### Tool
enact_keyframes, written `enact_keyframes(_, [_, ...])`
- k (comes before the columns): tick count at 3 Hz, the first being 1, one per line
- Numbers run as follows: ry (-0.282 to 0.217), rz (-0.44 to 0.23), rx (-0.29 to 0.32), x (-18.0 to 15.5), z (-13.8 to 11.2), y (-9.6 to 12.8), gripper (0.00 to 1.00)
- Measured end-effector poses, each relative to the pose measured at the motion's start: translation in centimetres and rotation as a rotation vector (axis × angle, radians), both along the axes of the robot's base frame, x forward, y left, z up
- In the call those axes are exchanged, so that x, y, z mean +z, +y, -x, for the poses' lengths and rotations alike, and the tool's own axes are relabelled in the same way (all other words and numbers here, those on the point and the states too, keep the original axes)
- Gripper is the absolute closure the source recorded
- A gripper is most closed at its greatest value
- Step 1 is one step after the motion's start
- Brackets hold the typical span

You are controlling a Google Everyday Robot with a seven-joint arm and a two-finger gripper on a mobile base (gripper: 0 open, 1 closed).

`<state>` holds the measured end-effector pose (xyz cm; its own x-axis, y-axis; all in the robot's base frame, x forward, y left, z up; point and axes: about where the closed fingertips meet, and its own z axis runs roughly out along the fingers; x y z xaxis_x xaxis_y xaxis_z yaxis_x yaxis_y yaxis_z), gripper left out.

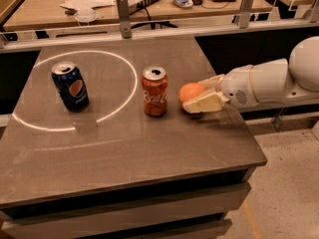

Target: Move orange near coke can

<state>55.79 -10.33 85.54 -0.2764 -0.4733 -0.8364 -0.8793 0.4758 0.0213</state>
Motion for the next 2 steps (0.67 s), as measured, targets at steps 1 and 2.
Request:
enact_keyframes(1, [0.042,0.007,0.026,-1.24,1.89,1.07,0.75])
enact_keyframes(2, [0.043,0.007,0.024,-1.15,2.22,1.14,0.43])
